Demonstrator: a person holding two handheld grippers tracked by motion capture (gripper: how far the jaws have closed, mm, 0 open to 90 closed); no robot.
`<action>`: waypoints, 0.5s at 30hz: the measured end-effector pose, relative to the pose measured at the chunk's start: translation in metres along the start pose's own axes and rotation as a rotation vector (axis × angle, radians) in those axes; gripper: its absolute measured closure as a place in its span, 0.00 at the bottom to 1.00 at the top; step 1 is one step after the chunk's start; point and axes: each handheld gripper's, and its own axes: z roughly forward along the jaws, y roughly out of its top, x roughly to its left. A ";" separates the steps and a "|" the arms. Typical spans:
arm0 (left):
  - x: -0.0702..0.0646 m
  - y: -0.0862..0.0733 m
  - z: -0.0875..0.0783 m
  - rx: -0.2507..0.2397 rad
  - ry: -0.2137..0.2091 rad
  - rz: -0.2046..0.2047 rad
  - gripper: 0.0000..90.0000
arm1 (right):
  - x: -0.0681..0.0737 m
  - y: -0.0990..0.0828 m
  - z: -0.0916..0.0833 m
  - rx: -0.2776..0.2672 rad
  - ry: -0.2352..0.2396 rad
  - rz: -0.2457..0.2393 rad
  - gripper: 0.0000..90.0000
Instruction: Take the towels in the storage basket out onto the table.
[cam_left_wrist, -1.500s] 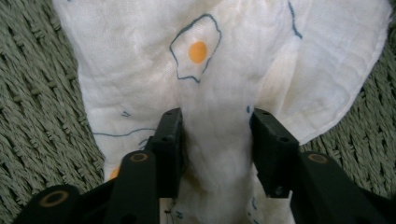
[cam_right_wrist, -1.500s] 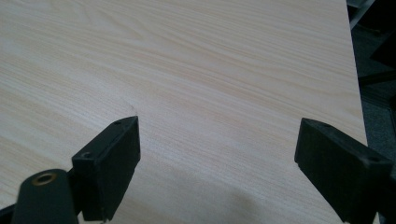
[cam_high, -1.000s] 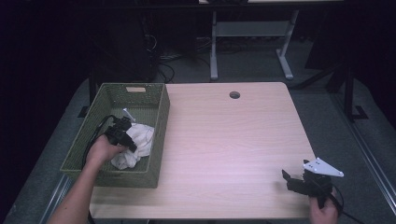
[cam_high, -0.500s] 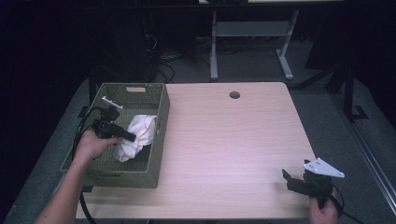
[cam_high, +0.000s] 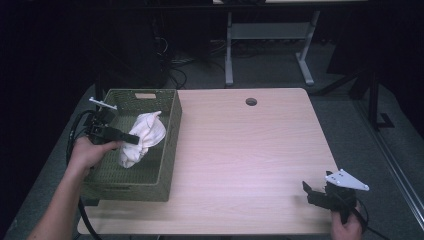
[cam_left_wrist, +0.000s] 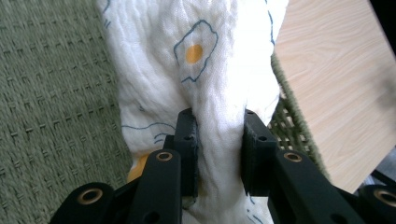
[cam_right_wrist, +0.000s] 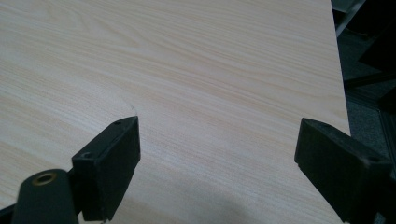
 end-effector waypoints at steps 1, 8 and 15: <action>0.000 0.000 -0.001 -0.007 -0.004 -0.001 0.79 | 0.000 0.000 0.000 -0.001 -0.001 -0.001 0.15; -0.001 0.001 -0.014 -0.057 -0.046 -0.015 0.79 | -0.001 0.000 0.000 -0.003 -0.002 -0.001 0.15; -0.007 0.002 -0.018 -0.075 -0.076 -0.006 0.79 | 0.000 0.000 0.000 -0.006 -0.002 -0.003 0.15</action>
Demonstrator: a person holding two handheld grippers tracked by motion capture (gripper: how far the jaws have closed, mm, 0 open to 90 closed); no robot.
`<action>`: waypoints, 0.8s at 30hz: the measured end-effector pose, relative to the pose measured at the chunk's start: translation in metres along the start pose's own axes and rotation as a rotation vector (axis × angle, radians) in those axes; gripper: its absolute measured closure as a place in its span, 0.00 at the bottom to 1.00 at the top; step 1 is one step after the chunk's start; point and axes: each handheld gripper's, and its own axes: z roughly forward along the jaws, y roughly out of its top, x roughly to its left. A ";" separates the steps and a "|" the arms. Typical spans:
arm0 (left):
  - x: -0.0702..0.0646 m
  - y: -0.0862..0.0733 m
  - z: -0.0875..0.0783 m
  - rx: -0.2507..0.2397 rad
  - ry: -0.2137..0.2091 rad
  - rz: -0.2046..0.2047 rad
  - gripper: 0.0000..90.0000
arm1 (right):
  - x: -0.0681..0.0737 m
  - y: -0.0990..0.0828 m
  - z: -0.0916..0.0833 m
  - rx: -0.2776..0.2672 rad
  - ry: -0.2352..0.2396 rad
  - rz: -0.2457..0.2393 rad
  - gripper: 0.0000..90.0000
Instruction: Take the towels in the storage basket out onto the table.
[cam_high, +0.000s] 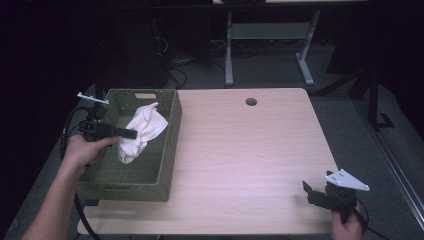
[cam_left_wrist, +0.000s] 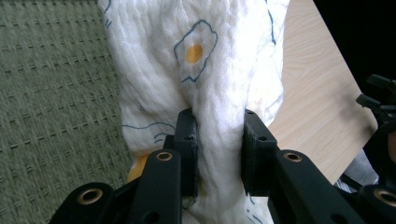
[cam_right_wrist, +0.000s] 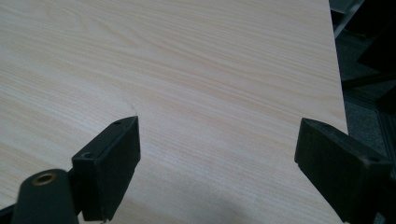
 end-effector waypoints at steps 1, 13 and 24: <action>-0.001 0.000 0.000 0.001 -0.005 0.003 0.79 | 0.000 0.000 0.000 0.000 0.000 0.001 0.15; -0.023 0.012 -0.007 -0.032 -0.056 0.049 0.79 | -0.001 0.000 0.000 0.000 -0.002 0.003 0.15; -0.045 0.022 -0.003 -0.023 -0.078 0.093 0.79 | -0.001 0.000 0.000 -0.001 -0.004 0.005 0.15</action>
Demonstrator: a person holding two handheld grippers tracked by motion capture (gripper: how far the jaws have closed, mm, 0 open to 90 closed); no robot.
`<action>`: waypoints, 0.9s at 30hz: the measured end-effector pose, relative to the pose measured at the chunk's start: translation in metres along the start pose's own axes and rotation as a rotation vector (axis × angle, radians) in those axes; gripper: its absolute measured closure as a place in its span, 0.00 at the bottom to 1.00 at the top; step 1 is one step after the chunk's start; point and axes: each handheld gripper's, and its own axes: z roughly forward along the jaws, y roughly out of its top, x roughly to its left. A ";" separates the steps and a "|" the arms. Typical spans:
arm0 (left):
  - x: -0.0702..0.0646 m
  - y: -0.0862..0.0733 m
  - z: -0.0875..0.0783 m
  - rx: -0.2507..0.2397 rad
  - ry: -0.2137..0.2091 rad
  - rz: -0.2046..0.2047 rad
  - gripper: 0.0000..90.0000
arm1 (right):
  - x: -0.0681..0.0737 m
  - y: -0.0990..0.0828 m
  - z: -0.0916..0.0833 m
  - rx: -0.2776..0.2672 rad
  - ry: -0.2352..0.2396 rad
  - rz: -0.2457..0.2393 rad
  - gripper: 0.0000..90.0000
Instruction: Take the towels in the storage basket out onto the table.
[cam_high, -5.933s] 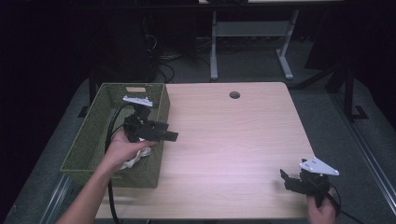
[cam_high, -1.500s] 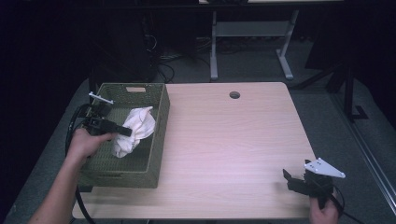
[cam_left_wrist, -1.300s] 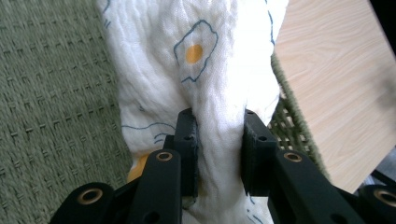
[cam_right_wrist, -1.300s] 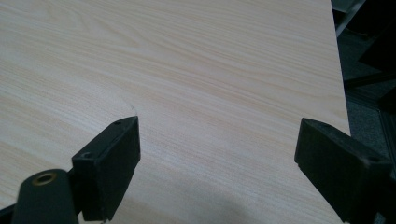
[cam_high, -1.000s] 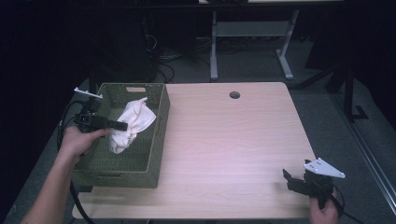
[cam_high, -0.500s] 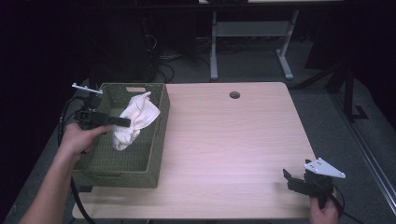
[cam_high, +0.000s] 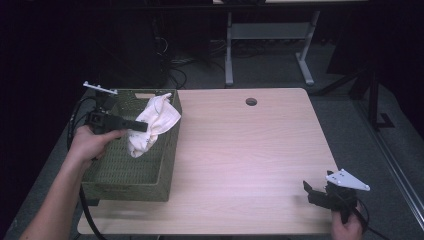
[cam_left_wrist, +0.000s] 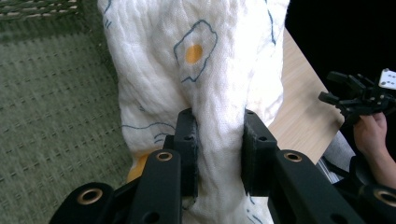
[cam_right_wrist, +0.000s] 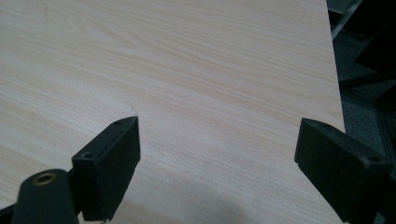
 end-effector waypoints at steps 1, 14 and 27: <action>-0.003 0.002 0.001 0.003 -0.003 0.008 0.79 | 0.000 0.000 0.000 0.001 0.000 0.000 0.15; -0.027 0.016 0.015 0.016 -0.038 0.060 0.79 | 0.000 0.000 -0.001 -0.001 -0.003 -0.002 0.15; -0.045 0.027 0.039 0.043 -0.071 0.095 0.79 | -0.001 0.000 -0.003 -0.010 -0.006 0.003 0.15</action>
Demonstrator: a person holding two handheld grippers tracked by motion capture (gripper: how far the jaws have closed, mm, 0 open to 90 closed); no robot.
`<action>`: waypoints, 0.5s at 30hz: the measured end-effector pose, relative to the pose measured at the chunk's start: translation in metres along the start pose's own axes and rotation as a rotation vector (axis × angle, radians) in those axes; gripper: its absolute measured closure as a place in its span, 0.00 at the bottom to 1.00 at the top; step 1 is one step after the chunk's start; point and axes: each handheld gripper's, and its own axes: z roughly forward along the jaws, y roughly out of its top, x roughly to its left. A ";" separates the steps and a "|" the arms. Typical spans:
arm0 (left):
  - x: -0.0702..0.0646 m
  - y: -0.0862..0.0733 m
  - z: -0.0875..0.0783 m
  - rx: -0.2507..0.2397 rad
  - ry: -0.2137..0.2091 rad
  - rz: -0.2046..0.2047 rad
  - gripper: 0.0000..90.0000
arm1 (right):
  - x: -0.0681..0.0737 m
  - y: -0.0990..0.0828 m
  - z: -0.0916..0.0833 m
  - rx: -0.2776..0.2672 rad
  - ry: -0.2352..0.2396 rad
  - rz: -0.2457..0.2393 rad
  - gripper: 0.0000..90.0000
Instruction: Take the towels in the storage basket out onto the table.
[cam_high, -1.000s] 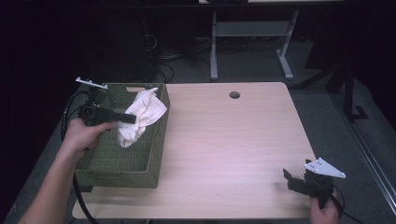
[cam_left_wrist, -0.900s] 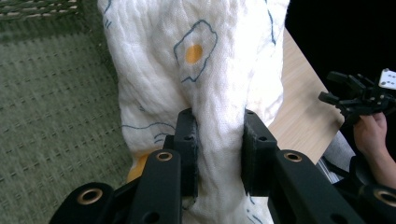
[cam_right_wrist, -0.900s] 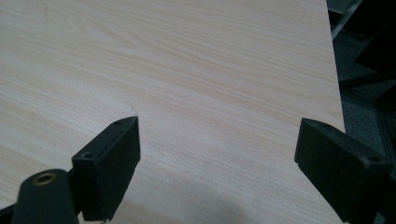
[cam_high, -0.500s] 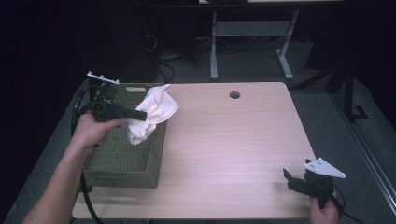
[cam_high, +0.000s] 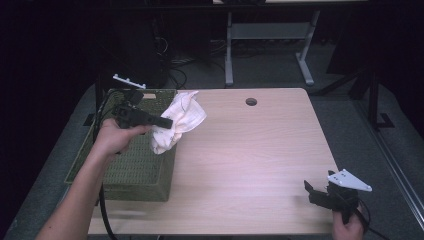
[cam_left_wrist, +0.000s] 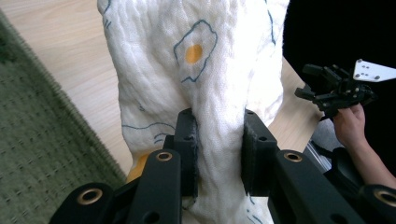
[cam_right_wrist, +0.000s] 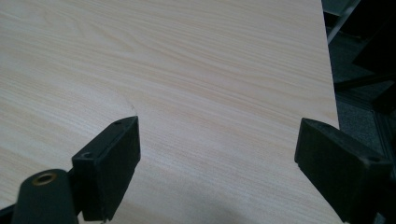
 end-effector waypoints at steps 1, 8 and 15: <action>-0.001 0.001 0.001 0.003 -0.001 0.001 0.79 | 0.000 0.000 0.000 0.000 -0.001 -0.002 0.15; -0.009 0.006 0.013 0.015 -0.016 0.016 0.79 | -0.001 0.000 -0.001 -0.003 -0.001 0.000 0.15; -0.015 0.010 0.023 0.023 -0.032 0.026 0.79 | -0.001 0.000 -0.002 -0.006 -0.005 0.000 0.15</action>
